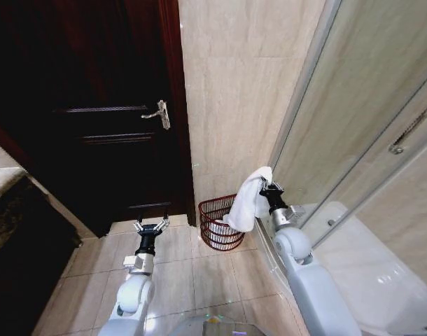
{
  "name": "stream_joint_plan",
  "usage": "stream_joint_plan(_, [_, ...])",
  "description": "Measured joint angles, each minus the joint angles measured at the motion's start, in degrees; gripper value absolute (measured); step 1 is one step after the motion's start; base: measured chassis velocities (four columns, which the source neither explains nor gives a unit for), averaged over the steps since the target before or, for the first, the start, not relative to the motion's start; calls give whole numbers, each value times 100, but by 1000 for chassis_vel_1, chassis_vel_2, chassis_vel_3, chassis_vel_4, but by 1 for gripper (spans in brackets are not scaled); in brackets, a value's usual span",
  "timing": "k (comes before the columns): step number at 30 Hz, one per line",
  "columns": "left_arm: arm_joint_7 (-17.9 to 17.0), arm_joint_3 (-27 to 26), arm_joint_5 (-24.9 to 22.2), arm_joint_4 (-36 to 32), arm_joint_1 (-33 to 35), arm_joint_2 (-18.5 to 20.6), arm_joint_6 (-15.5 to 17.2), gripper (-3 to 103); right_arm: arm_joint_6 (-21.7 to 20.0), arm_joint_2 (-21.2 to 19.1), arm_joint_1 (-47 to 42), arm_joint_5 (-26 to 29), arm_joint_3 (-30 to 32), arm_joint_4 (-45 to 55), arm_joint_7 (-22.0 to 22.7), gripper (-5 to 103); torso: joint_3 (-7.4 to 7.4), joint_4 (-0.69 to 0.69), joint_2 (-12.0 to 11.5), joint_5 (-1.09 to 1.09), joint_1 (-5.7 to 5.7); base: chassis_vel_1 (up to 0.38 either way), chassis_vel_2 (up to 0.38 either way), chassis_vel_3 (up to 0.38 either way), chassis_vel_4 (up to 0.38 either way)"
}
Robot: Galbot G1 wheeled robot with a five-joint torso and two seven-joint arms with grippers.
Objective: Discard the used towel into the hamper.
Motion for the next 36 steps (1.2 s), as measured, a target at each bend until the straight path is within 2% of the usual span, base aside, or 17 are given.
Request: stream_joint_plan(36, [70,-2,17,-7,-48,0,36,100,23,-2,-29,-11,13,45,23,3,-494,0,-865,0,-369,-2,62,-1,-67])
